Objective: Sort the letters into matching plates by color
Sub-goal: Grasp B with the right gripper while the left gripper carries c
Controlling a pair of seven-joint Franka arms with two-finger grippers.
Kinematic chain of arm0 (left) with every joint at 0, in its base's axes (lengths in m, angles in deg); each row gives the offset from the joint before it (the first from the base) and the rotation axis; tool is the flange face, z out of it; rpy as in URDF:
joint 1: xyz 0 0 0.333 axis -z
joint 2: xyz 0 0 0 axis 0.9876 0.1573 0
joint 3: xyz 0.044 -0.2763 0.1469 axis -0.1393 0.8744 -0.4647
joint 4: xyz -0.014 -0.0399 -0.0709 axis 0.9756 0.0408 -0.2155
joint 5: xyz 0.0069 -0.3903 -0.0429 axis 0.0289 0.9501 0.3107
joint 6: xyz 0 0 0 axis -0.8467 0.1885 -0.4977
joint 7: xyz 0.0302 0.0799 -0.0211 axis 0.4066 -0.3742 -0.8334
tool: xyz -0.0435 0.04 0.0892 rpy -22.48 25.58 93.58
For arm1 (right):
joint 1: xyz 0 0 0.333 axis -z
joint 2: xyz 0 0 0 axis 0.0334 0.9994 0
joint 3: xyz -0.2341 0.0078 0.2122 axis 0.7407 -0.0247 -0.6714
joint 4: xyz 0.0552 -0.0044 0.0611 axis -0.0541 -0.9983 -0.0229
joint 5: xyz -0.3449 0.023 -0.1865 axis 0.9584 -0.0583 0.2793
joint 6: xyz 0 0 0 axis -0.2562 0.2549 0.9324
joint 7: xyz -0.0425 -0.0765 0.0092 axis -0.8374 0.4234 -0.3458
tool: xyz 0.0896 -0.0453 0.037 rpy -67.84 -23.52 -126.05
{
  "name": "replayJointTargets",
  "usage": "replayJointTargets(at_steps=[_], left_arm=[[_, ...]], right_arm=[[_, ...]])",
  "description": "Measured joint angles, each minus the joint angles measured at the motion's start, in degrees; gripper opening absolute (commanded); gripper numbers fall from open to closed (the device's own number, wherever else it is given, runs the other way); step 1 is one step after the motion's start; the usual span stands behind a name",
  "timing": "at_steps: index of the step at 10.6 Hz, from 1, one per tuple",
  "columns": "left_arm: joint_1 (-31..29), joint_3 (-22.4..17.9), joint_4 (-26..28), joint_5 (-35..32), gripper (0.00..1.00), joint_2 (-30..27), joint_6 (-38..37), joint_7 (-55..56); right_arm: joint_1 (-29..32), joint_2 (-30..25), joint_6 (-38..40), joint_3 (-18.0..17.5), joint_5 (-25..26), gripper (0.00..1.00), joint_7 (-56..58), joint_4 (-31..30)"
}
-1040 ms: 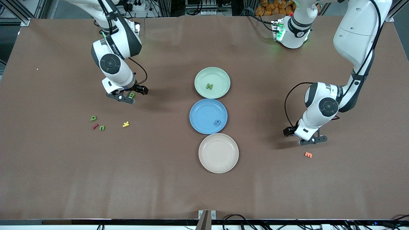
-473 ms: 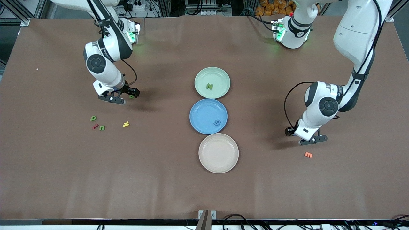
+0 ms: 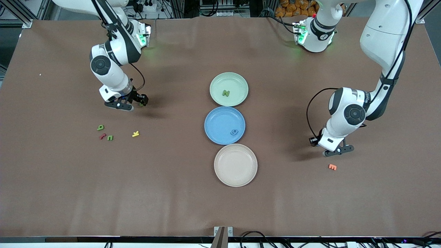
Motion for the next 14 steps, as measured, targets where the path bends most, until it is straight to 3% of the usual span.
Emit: replayJointTargets(at_steps=[3,7,10,14], left_arm=[[0.0,1.2,-1.0,0.3,0.00,0.0,-0.7,1.5],[0.4,5.2,-7.3,0.7,0.00,0.0,-8.8,7.8],[1.5,7.6,-8.0,0.7,0.00,0.0,-9.1,11.8],[9.6,8.8,-11.3,0.7,0.00,0.7,-9.1,22.0]], right_arm=[[0.0,0.7,-1.8,0.0,0.0,0.71,0.5,-0.8],[0.2,1.3,-2.3,0.0,0.0,0.67,0.7,-1.2],[0.2,3.0,-3.4,0.1,0.0,0.62,0.7,-1.4],[0.3,4.5,-4.6,0.1,0.0,0.57,0.8,-1.4]])
